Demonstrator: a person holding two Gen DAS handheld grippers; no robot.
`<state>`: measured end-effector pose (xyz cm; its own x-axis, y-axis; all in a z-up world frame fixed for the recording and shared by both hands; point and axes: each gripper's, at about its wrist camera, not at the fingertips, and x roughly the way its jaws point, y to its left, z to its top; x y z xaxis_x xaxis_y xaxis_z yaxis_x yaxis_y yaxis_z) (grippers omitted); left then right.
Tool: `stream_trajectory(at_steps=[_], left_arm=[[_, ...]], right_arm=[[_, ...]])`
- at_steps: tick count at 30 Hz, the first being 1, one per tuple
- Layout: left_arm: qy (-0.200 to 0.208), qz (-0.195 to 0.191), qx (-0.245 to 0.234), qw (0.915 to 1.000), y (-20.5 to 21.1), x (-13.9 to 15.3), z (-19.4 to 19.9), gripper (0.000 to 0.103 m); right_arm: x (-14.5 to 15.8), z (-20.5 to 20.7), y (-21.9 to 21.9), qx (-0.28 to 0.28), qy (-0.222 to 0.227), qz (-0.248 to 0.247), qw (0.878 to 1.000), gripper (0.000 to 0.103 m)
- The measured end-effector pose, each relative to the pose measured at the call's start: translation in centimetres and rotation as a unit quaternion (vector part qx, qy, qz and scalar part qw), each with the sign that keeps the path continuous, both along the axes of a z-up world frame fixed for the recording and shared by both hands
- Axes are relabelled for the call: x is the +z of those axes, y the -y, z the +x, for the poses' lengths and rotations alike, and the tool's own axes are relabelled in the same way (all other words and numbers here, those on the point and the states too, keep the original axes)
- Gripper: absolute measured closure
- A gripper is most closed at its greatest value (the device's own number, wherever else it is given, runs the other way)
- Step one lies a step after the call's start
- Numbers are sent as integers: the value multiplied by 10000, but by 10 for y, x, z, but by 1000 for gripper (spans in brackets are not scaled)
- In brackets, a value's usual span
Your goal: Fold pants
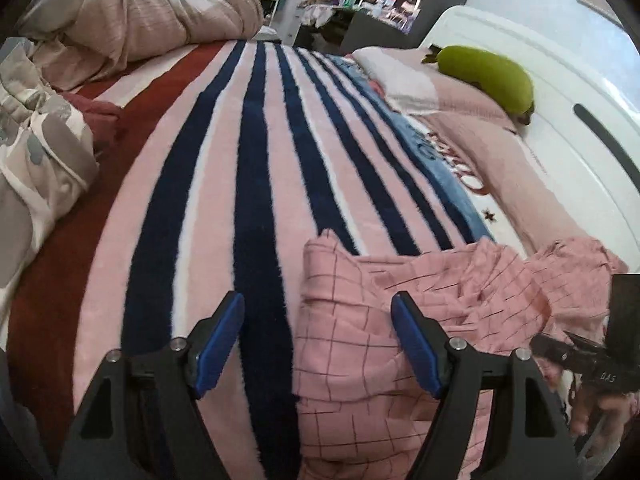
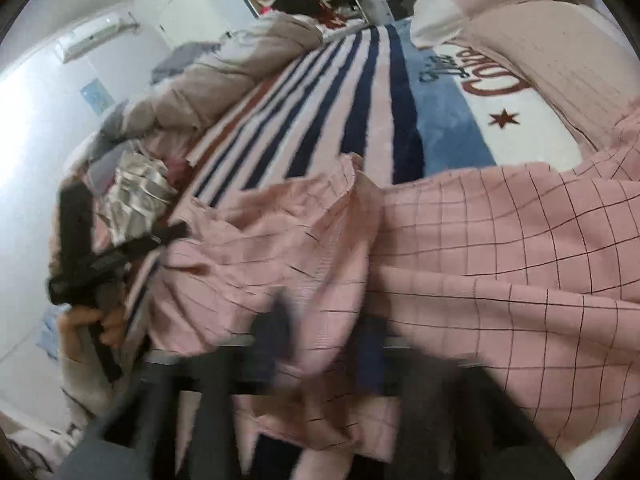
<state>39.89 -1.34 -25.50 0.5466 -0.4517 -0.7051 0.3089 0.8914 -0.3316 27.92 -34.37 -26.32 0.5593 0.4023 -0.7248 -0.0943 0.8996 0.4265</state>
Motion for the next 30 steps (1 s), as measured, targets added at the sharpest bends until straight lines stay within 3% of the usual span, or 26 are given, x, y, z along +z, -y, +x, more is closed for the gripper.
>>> stream_trajectory(at_steps=[3, 5, 7, 9, 10, 12, 16, 19, 22, 24, 27, 28, 30], left_arm=[[90, 41, 15, 10000, 0, 2, -3, 31], [66, 56, 8, 10000, 1, 1, -4, 31], [62, 73, 12, 10000, 0, 1, -5, 31], [91, 62, 22, 9999, 1, 2, -5, 31], [99, 18, 23, 9999, 0, 3, -5, 31], [103, -17, 1, 9999, -2, 3, -5, 31], [93, -50, -82, 9999, 1, 3, -6, 31], [103, -49, -166, 9998, 5, 3, -8, 31], [92, 60, -232, 9997, 11, 1, -8, 31], [43, 160, -270, 9995, 16, -2, -7, 31], [83, 368, -279, 9989, 21, -3, -9, 31], [105, 400, -273, 9988, 21, -3, -10, 31], [140, 309, -274, 9990, 18, 1, -11, 31]], right_arm=[[-4, 6, 1, 52, -51, 235, 9997, 47], [-8, 12, -3, 165, -131, 380, 9991, 63], [-13, 18, -11, 334, -241, 485, 9980, 86], [-14, 19, -19, 431, -266, 327, 9982, 98], [-12, 18, -23, 442, -204, 186, 9986, 100], [0, 14, -25, 381, 98, -63, 9992, 101], [28, 6, -12, 141, 543, -85, 9984, 101], [48, -3, -7, -7, 839, -455, 9954, 101], [53, -11, -4, -155, 869, -986, 9912, 101], [44, -11, 3, -246, 608, -1072, 9921, 100], [23, -11, 11, -317, 130, -1072, 9936, 90], [18, -11, 12, -278, 25, -1077, 9938, 79], [18, -15, 13, -255, 29, -1103, 9936, 67]])
